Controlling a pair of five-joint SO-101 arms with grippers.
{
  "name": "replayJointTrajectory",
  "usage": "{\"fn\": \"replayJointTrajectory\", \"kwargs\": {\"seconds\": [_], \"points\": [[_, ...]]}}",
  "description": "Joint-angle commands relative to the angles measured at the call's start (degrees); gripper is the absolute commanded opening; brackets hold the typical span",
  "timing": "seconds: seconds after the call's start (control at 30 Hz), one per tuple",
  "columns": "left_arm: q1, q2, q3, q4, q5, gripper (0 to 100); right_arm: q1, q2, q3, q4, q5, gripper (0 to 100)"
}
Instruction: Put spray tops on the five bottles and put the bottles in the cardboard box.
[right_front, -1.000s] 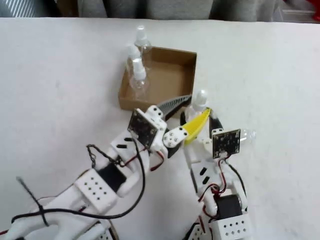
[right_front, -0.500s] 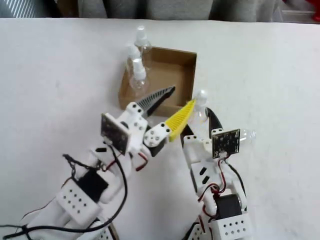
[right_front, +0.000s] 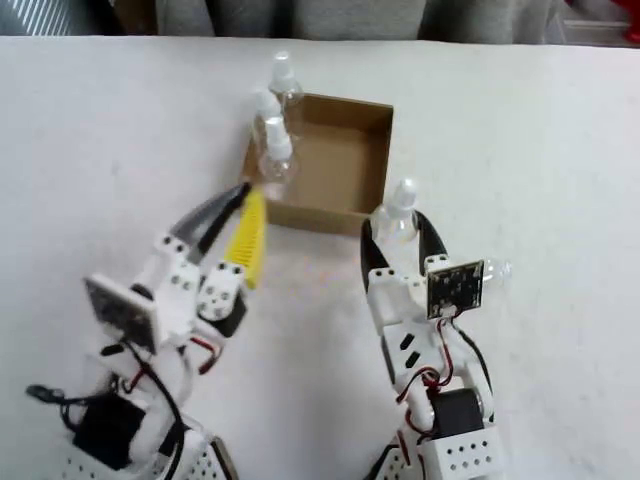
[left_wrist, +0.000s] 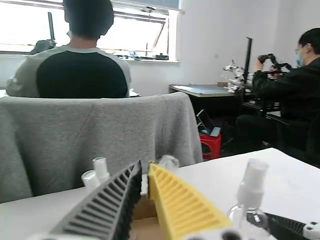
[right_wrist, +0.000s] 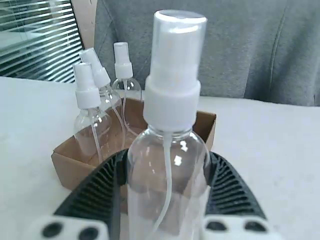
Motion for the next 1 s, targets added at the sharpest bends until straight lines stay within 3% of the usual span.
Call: {"fn": "replayJointTrajectory", "kwargs": {"seconds": [0.0, 0.17, 0.47, 0.67, 0.8, 0.97], "points": [[-7.0, -7.9, -0.4, 8.7, -0.2, 4, 0.3, -1.5, 0.5, -5.7, 0.5, 5.9], [-14.0, -9.9, 3.1, 16.0, -0.2, 2, 0.3, -1.3, -0.4, -12.9, 0.6, 5.9], [-21.3, -9.8, 20.6, 6.4, -0.3, 2, 0.2, -1.1, -6.6, -14.6, 0.6, 5.8], [-24.0, -9.8, 26.2, 4.9, -0.3, 2, 0.2, -0.2, -10.1, -14.6, 0.6, 5.8], [-25.5, -9.8, 28.0, 5.5, -0.3, 2, 0.2, 7.0, -14.8, -15.3, 0.4, 5.8], [-25.1, -9.8, 28.0, 10.9, -0.5, 2, 0.2, 22.0, -19.3, -27.3, 0.3, 5.8]]}}
